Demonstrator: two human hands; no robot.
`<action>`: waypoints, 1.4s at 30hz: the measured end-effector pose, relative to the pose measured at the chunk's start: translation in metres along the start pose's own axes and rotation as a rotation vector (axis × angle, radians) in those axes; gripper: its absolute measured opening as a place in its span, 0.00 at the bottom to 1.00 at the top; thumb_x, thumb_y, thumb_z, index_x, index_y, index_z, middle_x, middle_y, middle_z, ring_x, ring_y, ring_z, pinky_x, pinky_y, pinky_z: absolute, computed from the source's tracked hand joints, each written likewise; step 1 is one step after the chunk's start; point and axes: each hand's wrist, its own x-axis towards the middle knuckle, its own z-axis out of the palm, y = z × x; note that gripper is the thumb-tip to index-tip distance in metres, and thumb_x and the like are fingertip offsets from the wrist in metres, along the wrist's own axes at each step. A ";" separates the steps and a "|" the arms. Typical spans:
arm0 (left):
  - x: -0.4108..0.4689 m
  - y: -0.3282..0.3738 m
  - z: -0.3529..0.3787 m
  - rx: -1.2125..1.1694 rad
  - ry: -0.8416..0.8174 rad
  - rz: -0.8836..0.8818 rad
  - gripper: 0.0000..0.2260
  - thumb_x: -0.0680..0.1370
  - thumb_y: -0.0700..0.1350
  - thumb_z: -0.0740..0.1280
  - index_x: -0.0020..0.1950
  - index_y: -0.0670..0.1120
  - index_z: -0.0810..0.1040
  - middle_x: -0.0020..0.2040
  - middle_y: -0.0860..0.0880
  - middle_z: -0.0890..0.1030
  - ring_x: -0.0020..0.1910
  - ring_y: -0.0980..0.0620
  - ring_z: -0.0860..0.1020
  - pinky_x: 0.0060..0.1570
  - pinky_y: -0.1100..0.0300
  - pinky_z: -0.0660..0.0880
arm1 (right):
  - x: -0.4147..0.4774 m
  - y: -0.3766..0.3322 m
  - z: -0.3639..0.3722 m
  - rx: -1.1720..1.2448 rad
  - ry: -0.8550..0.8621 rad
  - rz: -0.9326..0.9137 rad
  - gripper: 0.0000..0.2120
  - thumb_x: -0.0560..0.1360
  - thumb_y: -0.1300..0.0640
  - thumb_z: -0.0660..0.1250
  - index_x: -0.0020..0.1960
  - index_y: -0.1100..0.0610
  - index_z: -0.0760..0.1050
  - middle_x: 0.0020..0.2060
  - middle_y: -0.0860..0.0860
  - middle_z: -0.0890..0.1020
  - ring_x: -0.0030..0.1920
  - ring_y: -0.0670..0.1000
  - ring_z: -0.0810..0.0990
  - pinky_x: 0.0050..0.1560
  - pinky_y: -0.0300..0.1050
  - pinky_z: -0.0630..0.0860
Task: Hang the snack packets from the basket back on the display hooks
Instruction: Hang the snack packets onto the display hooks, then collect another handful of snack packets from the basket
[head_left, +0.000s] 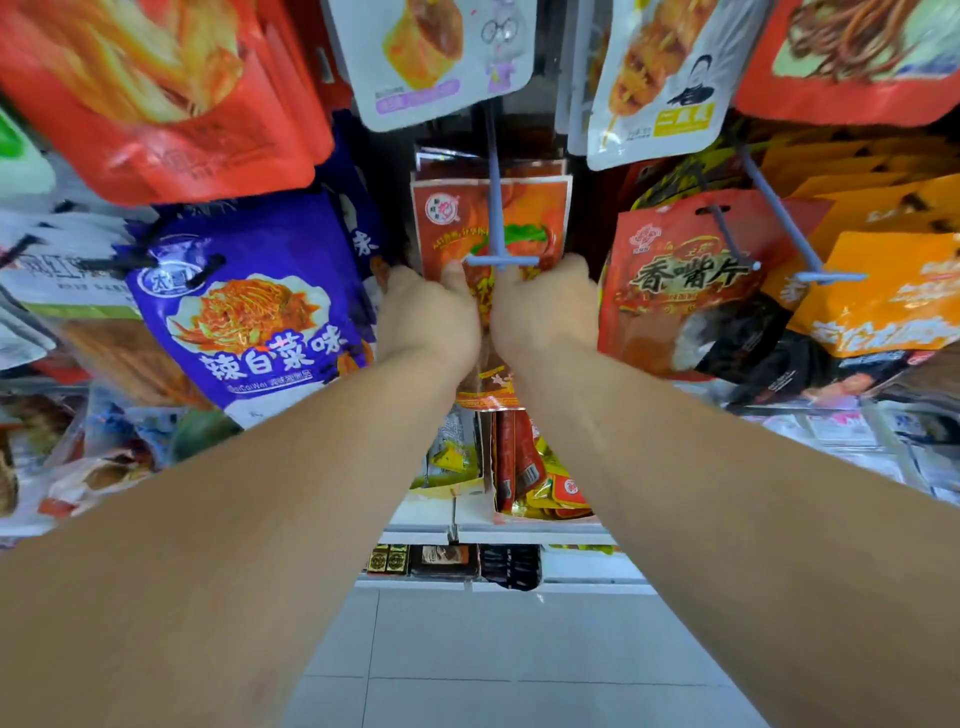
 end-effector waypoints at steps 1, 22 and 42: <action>-0.010 -0.004 -0.003 0.032 -0.012 -0.015 0.21 0.87 0.52 0.59 0.73 0.38 0.69 0.69 0.38 0.78 0.67 0.36 0.76 0.55 0.53 0.70 | -0.007 0.005 -0.004 -0.027 -0.028 0.009 0.27 0.80 0.44 0.68 0.70 0.61 0.69 0.67 0.59 0.75 0.66 0.63 0.76 0.62 0.54 0.74; -0.371 -0.161 -0.302 0.376 -0.074 -0.646 0.16 0.82 0.53 0.68 0.66 0.46 0.78 0.55 0.38 0.83 0.54 0.37 0.82 0.51 0.52 0.76 | -0.289 0.035 -0.157 -0.578 -0.735 0.027 0.24 0.73 0.36 0.70 0.66 0.43 0.76 0.68 0.49 0.75 0.65 0.57 0.77 0.65 0.58 0.75; -0.312 -0.433 -0.570 0.299 -0.273 -0.682 0.21 0.79 0.55 0.69 0.70 0.49 0.76 0.61 0.45 0.82 0.55 0.41 0.81 0.52 0.54 0.76 | -0.578 -0.003 0.133 -0.740 -0.880 0.166 0.25 0.71 0.34 0.69 0.64 0.44 0.76 0.66 0.49 0.75 0.60 0.55 0.80 0.62 0.55 0.78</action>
